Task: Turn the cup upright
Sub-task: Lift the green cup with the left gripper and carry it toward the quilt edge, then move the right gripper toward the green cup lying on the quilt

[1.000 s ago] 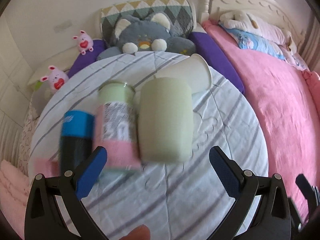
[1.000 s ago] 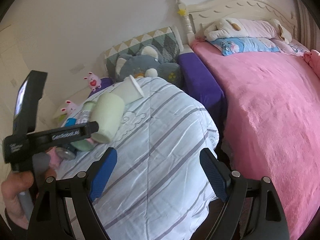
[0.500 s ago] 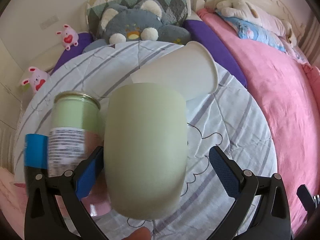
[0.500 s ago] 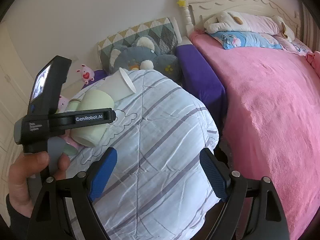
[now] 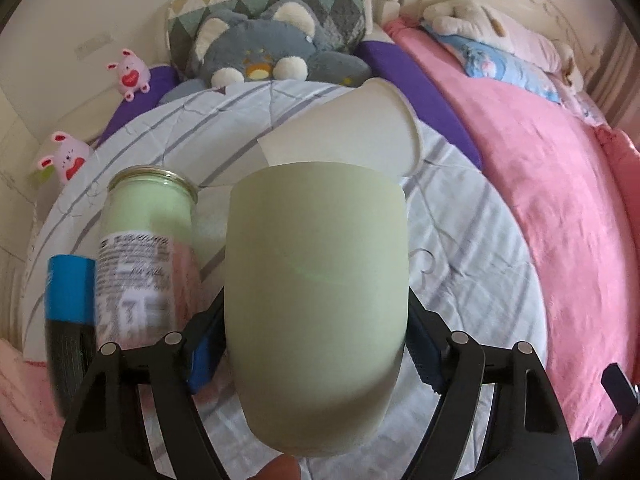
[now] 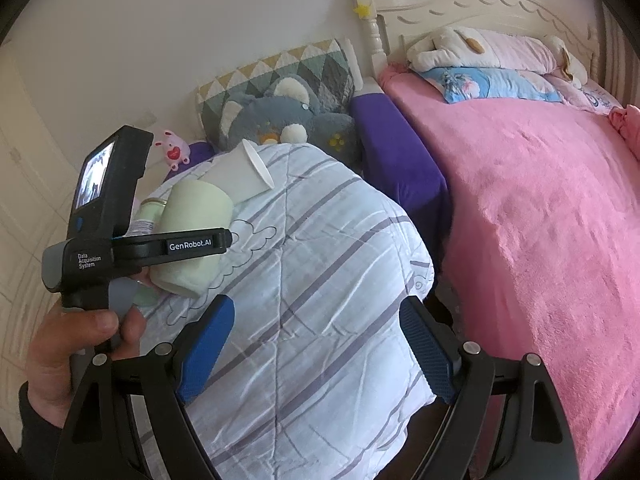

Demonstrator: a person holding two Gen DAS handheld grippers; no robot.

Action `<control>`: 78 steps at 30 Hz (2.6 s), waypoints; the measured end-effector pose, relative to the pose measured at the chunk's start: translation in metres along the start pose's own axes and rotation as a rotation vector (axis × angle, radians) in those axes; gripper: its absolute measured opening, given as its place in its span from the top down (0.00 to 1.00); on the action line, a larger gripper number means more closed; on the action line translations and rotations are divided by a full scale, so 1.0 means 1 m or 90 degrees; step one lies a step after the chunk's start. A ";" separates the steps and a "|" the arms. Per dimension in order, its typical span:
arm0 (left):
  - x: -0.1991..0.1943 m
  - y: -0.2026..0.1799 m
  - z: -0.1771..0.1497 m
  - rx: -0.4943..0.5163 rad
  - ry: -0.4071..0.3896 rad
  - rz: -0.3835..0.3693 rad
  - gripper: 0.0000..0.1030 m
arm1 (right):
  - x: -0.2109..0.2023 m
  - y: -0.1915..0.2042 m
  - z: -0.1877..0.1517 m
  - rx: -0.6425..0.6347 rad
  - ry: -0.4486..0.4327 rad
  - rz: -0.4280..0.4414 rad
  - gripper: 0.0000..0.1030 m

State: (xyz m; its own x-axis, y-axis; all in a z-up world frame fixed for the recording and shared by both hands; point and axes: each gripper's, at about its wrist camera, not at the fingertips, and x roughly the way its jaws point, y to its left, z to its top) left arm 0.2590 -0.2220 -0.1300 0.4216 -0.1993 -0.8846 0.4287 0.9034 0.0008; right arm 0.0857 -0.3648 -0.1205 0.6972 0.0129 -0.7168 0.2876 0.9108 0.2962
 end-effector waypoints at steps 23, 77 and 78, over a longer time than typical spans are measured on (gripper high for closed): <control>-0.079 0.057 -0.166 -0.063 -0.003 0.036 0.23 | -0.066 0.055 -0.061 -0.054 -0.033 0.039 0.17; -0.251 0.164 -0.267 -0.224 -0.178 0.194 0.00 | -0.073 0.180 -0.104 -0.185 0.014 0.119 0.17; -0.251 0.162 -0.268 -0.221 -0.179 0.194 0.00 | -0.074 0.181 -0.104 -0.187 0.013 0.119 0.17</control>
State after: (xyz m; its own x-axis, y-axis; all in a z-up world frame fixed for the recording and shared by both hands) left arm 0.0089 0.0763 -0.0322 0.7040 0.0401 -0.7091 -0.0157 0.9990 0.0409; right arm 0.0179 -0.1581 -0.0799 0.7058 0.1965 -0.6806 -0.0476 0.9717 0.2312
